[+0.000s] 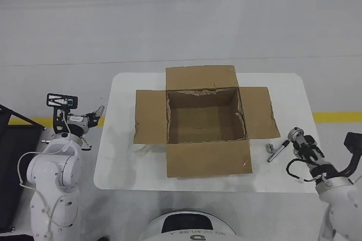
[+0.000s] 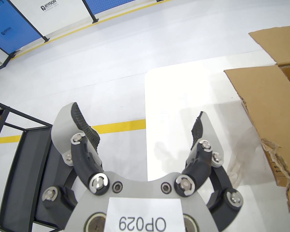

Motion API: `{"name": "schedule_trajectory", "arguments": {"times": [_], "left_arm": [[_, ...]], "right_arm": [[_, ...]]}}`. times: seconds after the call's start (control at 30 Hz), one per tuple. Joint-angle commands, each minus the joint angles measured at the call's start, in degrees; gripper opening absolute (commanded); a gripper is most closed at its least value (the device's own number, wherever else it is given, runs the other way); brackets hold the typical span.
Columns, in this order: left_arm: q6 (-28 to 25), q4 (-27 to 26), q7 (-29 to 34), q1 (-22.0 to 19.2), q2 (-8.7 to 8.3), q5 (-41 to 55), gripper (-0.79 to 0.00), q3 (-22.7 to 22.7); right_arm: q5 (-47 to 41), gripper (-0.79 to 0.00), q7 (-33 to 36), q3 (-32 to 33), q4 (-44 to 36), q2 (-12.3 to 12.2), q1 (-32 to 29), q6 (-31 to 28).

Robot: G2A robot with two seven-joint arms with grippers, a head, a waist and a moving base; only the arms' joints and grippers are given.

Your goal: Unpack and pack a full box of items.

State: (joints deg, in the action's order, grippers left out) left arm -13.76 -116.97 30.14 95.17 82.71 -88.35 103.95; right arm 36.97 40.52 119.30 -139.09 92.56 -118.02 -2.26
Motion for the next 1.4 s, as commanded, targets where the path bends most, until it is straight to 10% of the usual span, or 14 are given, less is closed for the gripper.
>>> {"name": "schedule_trajectory", "arguments": {"times": [0.0, 0.17, 0.5, 1.13, 1.37], "left_arm": [[0.0, 0.0, 0.0, 0.0, 0.0, 0.0, 0.0, 0.0], [0.0, 0.0, 0.0, 0.0, 0.0, 0.0, 0.0, 0.0], [0.0, 0.0, 0.0, 0.0, 0.0, 0.0, 0.0, 0.0], [0.0, 0.0, 0.0, 0.0, 0.0, 0.0, 0.0, 0.0], [0.0, 0.0, 0.0, 0.0, 0.0, 0.0, 0.0, 0.0]], "right_arm": [[6.0, -0.785, -3.3, -4.6, 4.4, -0.1, 0.6, -4.8], [25.8, -0.785, -2.6, -22.9, 4.4, -0.2, 7.7, 1.6], [56.8, -0.785, 28.2, -49.2, 6.8, 0.6, 25.0, 23.0], [61.4, -0.785, 34.1, -50.6, 35.6, 3.0, 39.9, 31.9], [60.6, -0.446, 34.1, -49.4, 28.4, 2.9, 37.0, 30.9]]}}
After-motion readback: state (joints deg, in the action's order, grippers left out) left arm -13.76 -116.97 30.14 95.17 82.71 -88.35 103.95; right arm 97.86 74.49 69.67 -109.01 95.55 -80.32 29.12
